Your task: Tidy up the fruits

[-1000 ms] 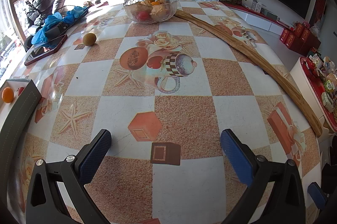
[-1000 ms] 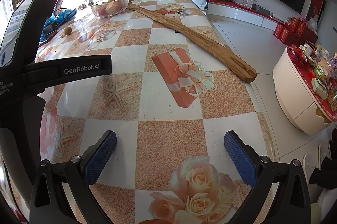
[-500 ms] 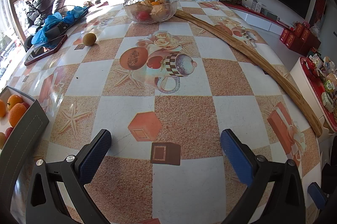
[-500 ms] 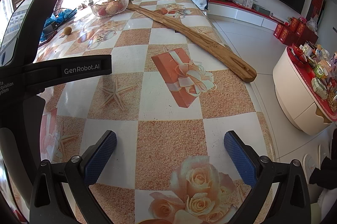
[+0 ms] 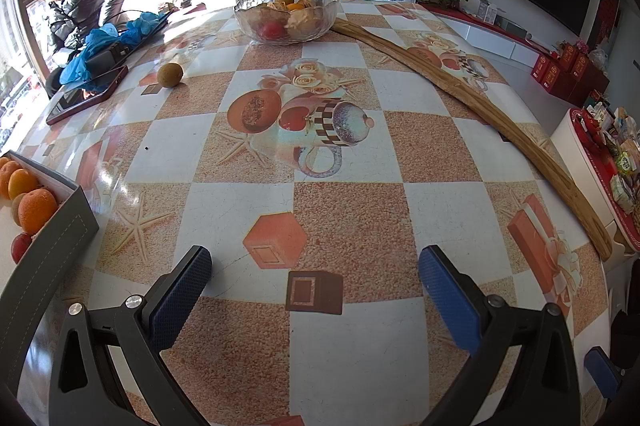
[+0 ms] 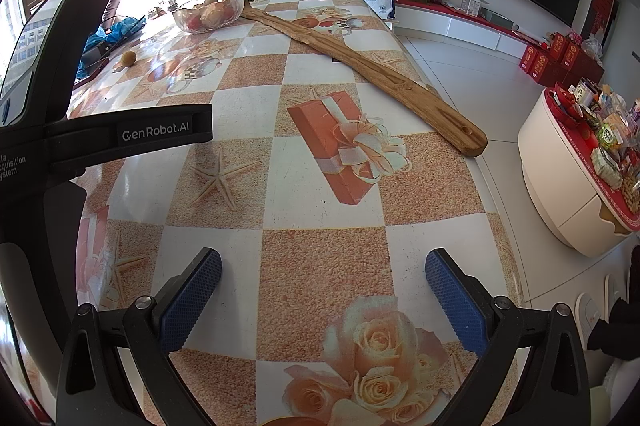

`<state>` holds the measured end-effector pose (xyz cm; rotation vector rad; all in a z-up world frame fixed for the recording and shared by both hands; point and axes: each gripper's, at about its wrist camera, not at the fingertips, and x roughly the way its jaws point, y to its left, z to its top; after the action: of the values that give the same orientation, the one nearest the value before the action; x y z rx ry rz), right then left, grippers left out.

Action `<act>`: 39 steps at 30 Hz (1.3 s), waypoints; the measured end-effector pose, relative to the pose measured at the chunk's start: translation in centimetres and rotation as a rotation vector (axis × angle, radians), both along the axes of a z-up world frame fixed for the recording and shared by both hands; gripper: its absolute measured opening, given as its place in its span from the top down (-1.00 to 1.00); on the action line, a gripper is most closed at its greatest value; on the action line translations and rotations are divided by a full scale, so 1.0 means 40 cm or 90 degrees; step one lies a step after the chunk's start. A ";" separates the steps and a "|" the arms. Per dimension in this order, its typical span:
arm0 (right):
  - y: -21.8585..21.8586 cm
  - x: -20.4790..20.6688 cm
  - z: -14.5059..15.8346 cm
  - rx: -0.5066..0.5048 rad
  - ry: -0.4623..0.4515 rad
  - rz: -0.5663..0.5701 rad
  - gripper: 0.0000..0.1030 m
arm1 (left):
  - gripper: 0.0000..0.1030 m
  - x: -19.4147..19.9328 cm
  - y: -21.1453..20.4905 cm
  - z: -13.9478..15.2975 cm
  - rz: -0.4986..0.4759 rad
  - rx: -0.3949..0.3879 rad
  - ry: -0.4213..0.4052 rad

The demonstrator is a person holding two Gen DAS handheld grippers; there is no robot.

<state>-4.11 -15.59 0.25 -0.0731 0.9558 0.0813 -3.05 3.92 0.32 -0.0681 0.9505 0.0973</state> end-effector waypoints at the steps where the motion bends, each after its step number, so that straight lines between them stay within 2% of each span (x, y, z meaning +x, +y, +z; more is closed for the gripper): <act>1: 0.000 0.000 0.000 0.000 0.000 0.000 -0.99 | -1.00 0.002 -0.003 0.000 0.000 0.000 0.000; 8: 0.000 0.000 0.000 0.000 0.000 0.000 -0.99 | -1.00 -0.013 0.018 0.001 0.000 0.000 0.000; 39: 0.002 -0.002 0.000 -0.001 0.000 -0.001 -0.99 | -1.00 0.001 -0.003 0.000 0.000 0.000 0.000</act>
<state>-4.19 -15.52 0.26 -0.0744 0.9560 0.0786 -3.00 3.80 0.32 -0.0677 0.9502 0.0974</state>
